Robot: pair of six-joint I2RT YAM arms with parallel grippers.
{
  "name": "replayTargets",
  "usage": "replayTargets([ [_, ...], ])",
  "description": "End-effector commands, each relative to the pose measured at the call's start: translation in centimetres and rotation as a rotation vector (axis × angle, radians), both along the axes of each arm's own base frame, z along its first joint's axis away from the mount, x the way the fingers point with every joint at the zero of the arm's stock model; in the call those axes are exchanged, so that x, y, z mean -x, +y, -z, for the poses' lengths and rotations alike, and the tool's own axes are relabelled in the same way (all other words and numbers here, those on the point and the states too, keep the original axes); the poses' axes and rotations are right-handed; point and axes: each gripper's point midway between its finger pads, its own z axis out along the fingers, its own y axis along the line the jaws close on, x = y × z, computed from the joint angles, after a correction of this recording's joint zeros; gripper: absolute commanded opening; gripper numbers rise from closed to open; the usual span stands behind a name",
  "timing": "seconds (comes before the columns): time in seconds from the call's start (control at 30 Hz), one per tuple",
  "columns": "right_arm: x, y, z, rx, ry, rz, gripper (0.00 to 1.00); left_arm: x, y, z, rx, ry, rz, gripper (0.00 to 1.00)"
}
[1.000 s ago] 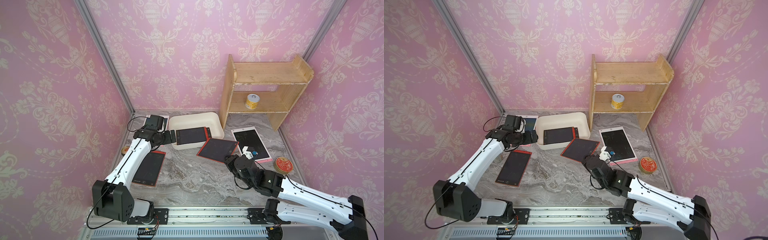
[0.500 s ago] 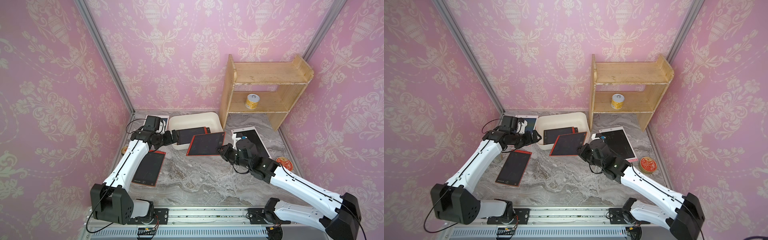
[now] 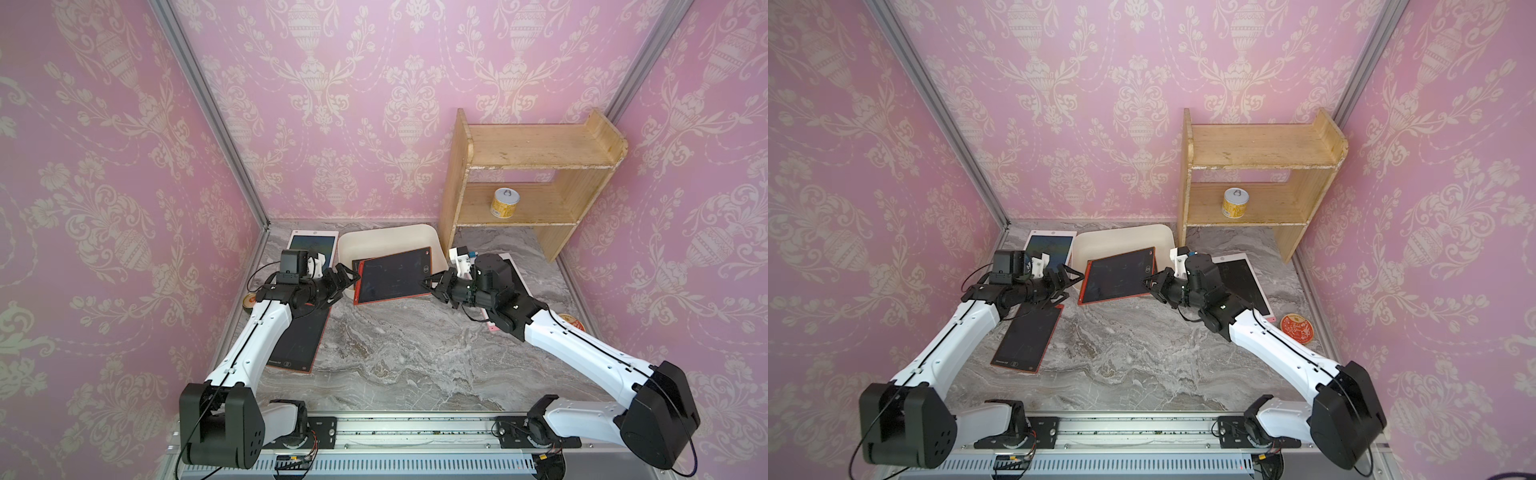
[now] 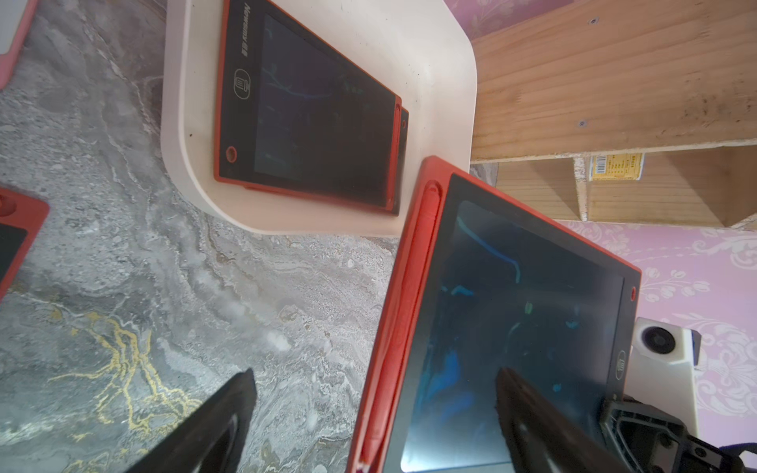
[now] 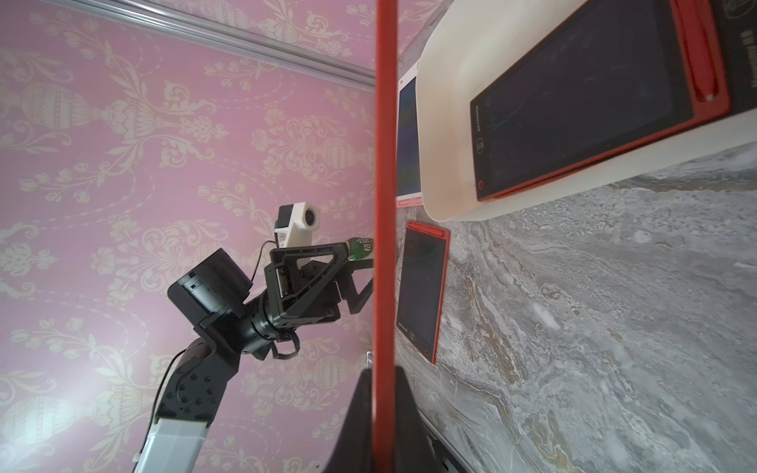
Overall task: Take out the writing tablet from the storage box
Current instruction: Place the writing tablet at the center of the board.
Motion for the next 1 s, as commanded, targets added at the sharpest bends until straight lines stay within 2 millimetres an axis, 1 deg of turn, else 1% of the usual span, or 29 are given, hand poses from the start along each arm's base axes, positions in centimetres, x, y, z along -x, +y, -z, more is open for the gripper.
replayTargets([
  [0.0, -0.1, 0.9, -4.2, -0.113, -0.095, -0.071, 0.0, -0.5, -0.3, -1.6, 0.107, -0.041, -0.033, 0.91],
  [0.1, -0.4, 0.9, -4.1, -0.127, -0.084, -0.085, 0.0, -0.8, -0.3, -1.8, 0.151, -0.057, -0.056, 0.9],
  [0.17, -0.6, 1.0, -3.8, -0.125, -0.072, -0.093, 0.0, -1.0, -0.1, -2.1, 0.169, -0.071, -0.075, 0.86],
  [0.3, -1.0, 1.1, -3.4, -0.142, -0.053, -0.099, 0.0, -1.6, 0.1, -3.2, 0.23, -0.116, -0.111, 0.81],
  [0.47, -1.6, 1.1, -3.3, -0.167, -0.043, -0.112, 0.0, -1.8, -0.1, -4.3, 0.306, -0.146, -0.124, 0.63],
  [0.53, -1.8, 1.2, -3.5, -0.182, -0.044, -0.12, 0.0, -1.6, -0.1, -4.4, 0.304, -0.151, -0.121, 0.61],
  [0.6, -2.0, 1.1, -3.6, -0.188, -0.045, -0.123, 0.0, -1.4, -0.1, -4.5, 0.302, -0.155, -0.121, 0.56],
  [0.77, -2.4, 1.4, -3.7, -0.23, -0.038, -0.137, 0.0, -1.3, -0.1, -5.0, 0.313, -0.166, -0.119, 0.49],
  [0.9, -2.9, 1.7, -3.7, -0.283, -0.031, -0.14, 0.0, -1.4, -0.3, -5.7, 0.334, -0.184, -0.112, 0.48],
  [0.97, -3.0, 1.8, -3.5, -0.276, -0.024, -0.141, 0.0, -1.4, -0.2, -5.9, 0.337, -0.19, -0.114, 0.45],
])
